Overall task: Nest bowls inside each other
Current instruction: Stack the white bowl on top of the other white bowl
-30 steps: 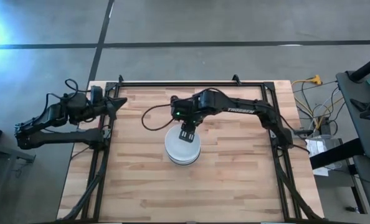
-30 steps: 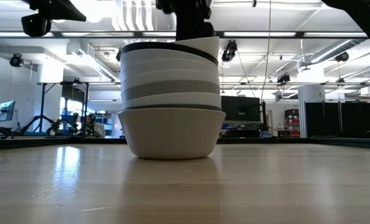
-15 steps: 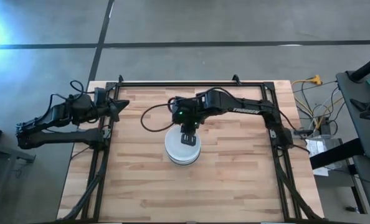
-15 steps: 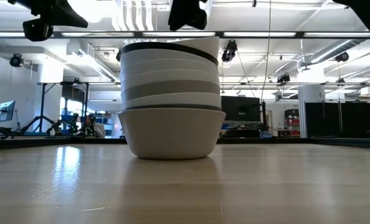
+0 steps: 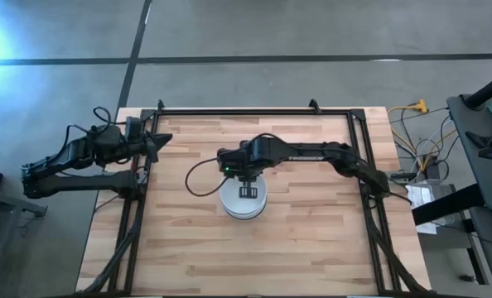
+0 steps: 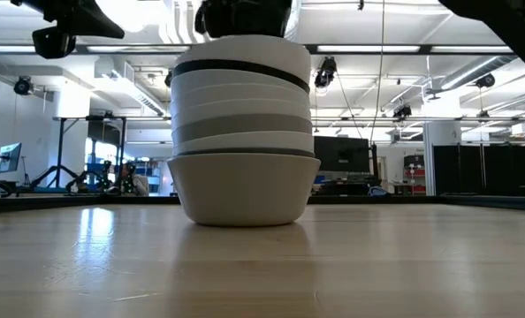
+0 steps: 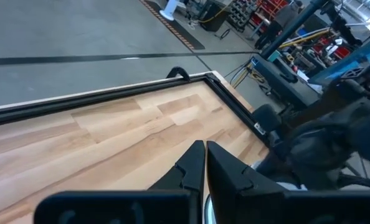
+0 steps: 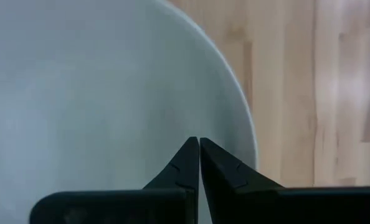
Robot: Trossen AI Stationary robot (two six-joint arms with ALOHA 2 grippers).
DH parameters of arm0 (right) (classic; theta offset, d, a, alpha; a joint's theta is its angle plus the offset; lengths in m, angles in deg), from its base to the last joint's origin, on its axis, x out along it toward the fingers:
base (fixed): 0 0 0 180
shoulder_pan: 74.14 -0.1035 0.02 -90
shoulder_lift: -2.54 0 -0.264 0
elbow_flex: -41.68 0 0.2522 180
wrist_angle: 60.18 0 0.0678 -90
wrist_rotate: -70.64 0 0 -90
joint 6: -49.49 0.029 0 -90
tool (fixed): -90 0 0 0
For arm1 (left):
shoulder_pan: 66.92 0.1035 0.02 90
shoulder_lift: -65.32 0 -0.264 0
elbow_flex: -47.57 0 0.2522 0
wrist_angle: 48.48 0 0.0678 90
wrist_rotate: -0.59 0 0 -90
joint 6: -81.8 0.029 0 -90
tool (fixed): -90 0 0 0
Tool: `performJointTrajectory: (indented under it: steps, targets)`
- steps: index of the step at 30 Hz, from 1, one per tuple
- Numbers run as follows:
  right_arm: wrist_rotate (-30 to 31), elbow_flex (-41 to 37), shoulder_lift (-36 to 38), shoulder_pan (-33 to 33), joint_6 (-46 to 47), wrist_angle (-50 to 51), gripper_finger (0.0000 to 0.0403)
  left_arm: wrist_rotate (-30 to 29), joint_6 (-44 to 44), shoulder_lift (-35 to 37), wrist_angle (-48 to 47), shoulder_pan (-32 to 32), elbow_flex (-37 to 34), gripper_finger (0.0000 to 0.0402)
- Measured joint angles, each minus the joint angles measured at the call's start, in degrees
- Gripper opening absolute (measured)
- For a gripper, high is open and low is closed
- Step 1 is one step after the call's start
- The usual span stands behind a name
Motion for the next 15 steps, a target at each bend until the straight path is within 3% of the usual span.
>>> performJointTrajectory:
  steps: [10, 15]
  targets:
    - [-0.2, 0.8, 1.0, -0.7, 2.4, 0.7, 0.0008, 1.5, 0.0, 0.0, 0.0, 0.0, 0.0, 0.0]
    - [-4.5, 0.9, 3.9, -0.7, 3.9, -0.5, 0.0008, 1.5, 0.0, -0.1, 0.0, 0.0, 0.0, 0.0]
